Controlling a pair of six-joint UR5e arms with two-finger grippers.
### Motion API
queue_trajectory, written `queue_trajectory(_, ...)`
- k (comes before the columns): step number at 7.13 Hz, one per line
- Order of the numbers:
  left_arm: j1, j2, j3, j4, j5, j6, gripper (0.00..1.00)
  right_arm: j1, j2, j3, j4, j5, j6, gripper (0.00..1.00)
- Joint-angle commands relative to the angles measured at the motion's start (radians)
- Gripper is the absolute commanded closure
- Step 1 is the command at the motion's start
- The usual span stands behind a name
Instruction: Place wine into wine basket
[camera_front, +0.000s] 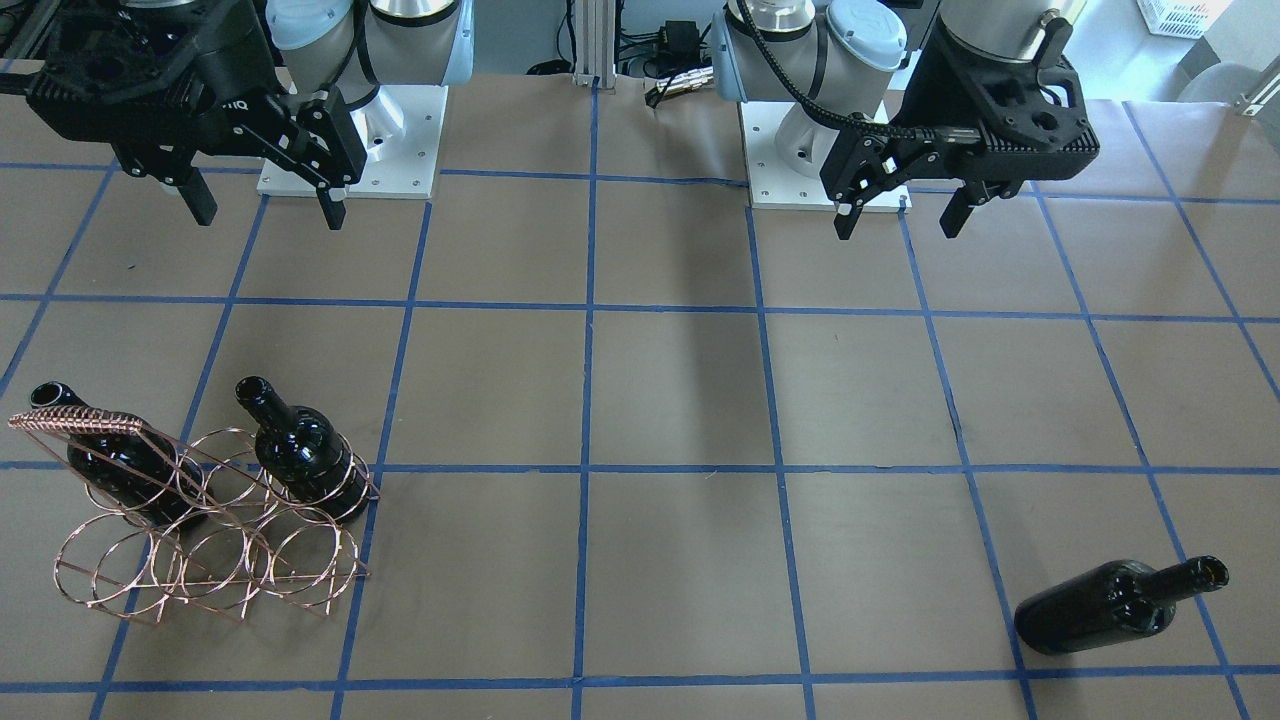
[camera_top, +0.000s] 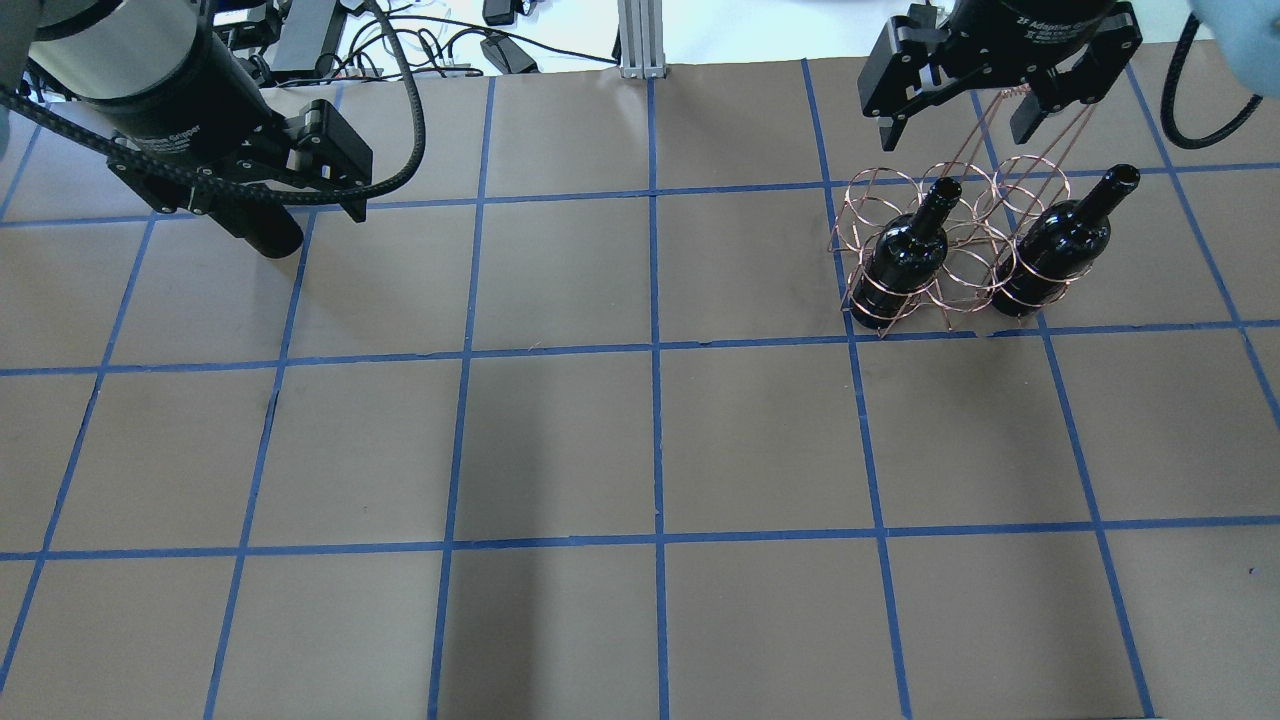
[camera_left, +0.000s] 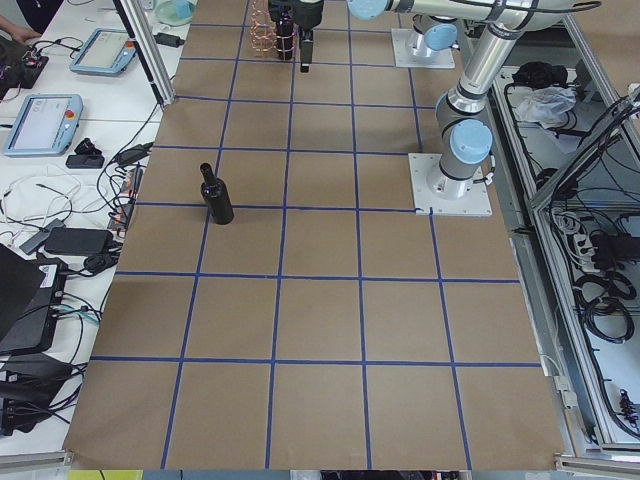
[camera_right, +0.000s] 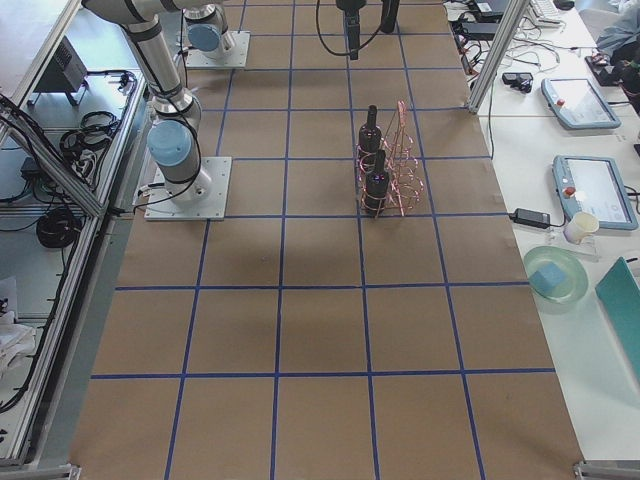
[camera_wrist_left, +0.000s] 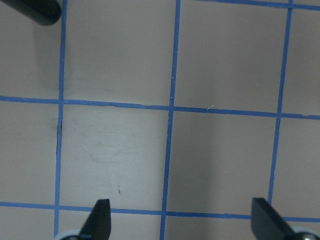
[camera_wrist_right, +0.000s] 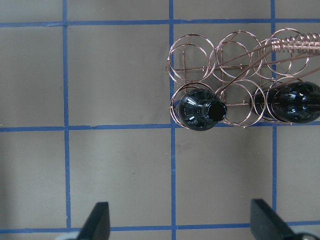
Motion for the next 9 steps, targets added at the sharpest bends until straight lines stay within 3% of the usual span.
queue_trajectory(1,0.001,0.0,0.0,0.0,-0.001,0.0,0.0,0.0,0.0,0.0,0.0,0.0,0.001,0.0)
queue_trajectory(9,0.007,0.0,0.0,-0.002,-0.001,0.009,0.0,0.0,0.001,0.002,0.0,-0.003,0.001,0.0)
